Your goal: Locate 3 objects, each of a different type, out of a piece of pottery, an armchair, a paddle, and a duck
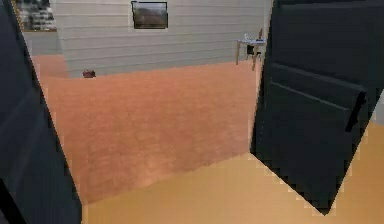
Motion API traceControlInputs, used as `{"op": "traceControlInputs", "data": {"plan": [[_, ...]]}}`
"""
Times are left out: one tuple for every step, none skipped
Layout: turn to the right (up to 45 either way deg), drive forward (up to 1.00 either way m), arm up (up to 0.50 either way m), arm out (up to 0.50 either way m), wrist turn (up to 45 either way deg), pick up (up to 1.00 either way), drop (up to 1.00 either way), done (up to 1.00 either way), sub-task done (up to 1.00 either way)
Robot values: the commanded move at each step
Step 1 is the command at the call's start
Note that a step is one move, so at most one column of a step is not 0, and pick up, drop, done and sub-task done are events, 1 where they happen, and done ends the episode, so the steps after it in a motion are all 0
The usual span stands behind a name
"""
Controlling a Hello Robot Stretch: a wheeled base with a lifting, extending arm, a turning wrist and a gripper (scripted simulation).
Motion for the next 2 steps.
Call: {"op": "traceControlInputs", "data": {"plan": [[0.0, 1.0, 0.0, 0.0, 0.0, 0.0, 0.0, 0.0, 0.0], [0.0, 1.0, 0.0, 0.0, 0.0, 0.0, 0.0, 0.0, 0.0]]}}
